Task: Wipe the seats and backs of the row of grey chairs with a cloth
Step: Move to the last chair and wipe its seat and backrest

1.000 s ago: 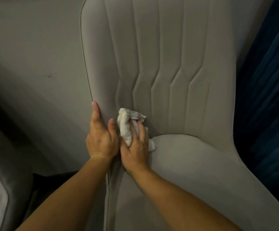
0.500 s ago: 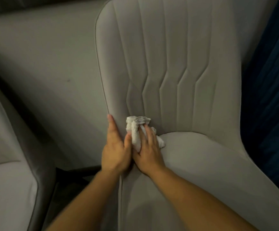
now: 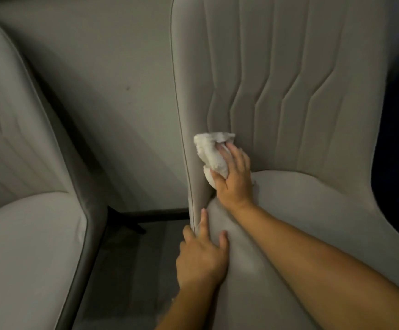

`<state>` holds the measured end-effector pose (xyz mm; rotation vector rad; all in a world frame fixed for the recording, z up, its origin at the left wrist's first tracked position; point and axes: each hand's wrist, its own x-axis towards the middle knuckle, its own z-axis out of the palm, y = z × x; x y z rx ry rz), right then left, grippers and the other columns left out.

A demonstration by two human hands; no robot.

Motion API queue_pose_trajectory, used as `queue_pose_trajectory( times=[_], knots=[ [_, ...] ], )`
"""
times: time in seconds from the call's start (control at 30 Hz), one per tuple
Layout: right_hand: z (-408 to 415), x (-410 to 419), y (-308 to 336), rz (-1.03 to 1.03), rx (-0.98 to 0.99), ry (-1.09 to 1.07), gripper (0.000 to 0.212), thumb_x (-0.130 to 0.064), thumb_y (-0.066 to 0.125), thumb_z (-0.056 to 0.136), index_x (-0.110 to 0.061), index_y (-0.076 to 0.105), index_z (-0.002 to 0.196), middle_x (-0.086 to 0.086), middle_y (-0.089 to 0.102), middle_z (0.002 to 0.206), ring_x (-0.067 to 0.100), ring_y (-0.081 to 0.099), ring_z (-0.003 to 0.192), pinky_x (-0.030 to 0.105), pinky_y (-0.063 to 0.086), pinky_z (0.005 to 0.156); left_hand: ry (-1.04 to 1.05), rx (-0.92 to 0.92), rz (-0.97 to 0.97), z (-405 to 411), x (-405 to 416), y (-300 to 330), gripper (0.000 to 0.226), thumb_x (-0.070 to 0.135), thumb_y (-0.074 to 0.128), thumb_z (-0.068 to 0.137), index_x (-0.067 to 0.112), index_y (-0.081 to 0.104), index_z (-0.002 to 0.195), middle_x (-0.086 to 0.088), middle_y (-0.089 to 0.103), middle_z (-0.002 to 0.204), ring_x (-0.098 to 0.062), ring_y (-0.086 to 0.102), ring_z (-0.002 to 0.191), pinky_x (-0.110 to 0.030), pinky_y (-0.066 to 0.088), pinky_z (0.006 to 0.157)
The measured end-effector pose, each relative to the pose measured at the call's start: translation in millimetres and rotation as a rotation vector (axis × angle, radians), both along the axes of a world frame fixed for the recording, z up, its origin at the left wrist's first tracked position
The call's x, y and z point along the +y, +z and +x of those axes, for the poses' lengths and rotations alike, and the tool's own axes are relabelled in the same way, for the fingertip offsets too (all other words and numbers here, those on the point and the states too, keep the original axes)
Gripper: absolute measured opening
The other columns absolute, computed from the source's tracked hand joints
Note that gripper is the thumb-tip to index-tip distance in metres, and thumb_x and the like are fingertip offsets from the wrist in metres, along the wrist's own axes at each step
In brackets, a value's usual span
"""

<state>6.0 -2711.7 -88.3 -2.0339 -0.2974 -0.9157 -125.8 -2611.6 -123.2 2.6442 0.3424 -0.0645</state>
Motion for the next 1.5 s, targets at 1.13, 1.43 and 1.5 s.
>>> queue_pose_trajectory(
  times=[1.13, 1.43, 1.5],
  knots=[
    [43.6, 29.0, 112.7, -0.803, -0.179, -0.108, 0.064, -0.058, 0.061, 0.076, -0.039, 0.058, 0.137, 0.005, 0.035, 0.163, 0.041, 0.025, 0.150, 0.068, 0.029, 0.106, 0.104, -0.171, 0.013, -5.1, -1.3, -11.4, 0.092, 0.076, 0.023, 0.086, 0.023, -0.008, 0.154, -0.004, 0.037, 0.150, -0.023, 0.054, 0.114, -0.040, 0.047, 0.081],
    [-18.0, -11.3, -6.1, -0.866, 0.121, 0.292, 0.075, -0.059, 0.064, 0.086, -0.046, 0.035, 0.154, 0.000, 0.010, 0.170, 0.040, 0.005, 0.153, 0.066, 0.041, 0.101, 0.090, -0.137, 0.021, -1.6, 2.2, -12.5, 0.091, 0.079, 0.023, 0.083, 0.027, 0.000, 0.154, -0.003, 0.042, 0.145, -0.023, 0.056, 0.112, -0.039, 0.045, 0.079],
    [-14.3, -19.4, -1.5, -0.908, 0.125, 0.314, 0.073, -0.065, 0.057, 0.088, -0.049, 0.031, 0.154, -0.002, 0.008, 0.170, 0.039, 0.008, 0.153, 0.065, 0.045, 0.098, 0.097, -0.136, 0.028, -2.2, 2.5, -12.8, 0.091, 0.080, 0.023, 0.082, 0.029, 0.000, 0.154, -0.003, 0.044, 0.143, -0.024, 0.057, 0.110, -0.039, 0.045, 0.078]
  ],
)
